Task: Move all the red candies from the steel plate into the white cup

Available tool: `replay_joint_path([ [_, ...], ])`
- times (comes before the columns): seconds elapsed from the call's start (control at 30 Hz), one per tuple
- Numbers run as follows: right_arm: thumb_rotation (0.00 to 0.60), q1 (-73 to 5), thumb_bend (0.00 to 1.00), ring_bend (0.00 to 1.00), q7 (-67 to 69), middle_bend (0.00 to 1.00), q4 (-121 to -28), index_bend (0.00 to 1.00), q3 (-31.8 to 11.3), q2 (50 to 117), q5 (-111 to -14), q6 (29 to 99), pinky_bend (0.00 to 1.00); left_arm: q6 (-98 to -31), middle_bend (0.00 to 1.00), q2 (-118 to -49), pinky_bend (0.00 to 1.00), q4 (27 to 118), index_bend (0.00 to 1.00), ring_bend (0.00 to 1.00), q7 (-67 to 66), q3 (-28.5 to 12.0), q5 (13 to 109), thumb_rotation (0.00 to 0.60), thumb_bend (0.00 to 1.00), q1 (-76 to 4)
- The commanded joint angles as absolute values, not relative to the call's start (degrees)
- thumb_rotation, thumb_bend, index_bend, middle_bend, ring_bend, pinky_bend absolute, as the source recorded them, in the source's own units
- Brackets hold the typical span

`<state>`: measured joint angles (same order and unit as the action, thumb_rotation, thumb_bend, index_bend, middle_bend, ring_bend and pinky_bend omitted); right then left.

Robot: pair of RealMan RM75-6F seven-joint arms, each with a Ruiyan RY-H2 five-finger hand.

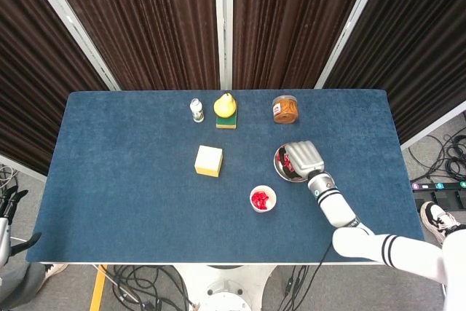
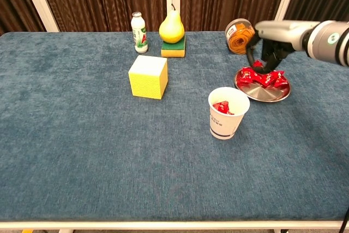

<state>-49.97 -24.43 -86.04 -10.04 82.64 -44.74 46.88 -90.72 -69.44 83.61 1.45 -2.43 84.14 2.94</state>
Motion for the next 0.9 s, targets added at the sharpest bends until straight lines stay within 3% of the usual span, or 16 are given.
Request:
replay_joint_path([
  [0.03, 0.600, -47.77, 0.39, 1.00, -18.70, 1.00, -96.00, 0.62, -11.11, 76.82, -53.33, 47.80, 1.00, -90.77, 0.21, -69.31, 0.20, 83.85, 0.22, 0.21, 1.24, -2.46, 84.20, 0.600, 0.00, 2.91],
  [0.23, 0.600, -47.34, 0.39, 1.00, -15.38, 1.00, -101.65, 0.62, -9.68, 75.28, -60.02, 46.18, 1.00, -91.16, 0.21, -69.19, 0.20, 84.25, 0.22, 0.21, 0.99, -2.39, 84.33, 0.600, 0.00, 3.09],
  [0.53, 0.600, -48.42, 0.39, 1.00, -15.71, 1.00, -99.55, 0.61, -7.04, 78.25, -60.15, 44.02, 1.00, -91.29, 0.21, -69.30, 0.20, 84.10, 0.22, 0.21, 1.33, -2.14, 84.09, 0.600, 0.00, 3.54],
  [0.77, 0.600, -48.90, 0.39, 1.00, -16.23, 1.00, -99.44, 0.41, -6.17, 78.24, -59.89, 43.77, 1.00, -91.18, 0.21, -69.44, 0.20, 83.85, 0.22, 0.21, 1.44, -2.19, 84.20, 0.600, 0.00, 3.42],
  [0.9, 0.600, -48.93, 0.39, 1.00, -15.94, 1.00, -99.64, 0.36, -6.12, 77.86, -60.01, 44.02, 1.00, -91.16, 0.21, -69.43, 0.20, 83.82, 0.22, 0.21, 1.45, -2.20, 84.18, 0.600, 0.00, 3.42],
])
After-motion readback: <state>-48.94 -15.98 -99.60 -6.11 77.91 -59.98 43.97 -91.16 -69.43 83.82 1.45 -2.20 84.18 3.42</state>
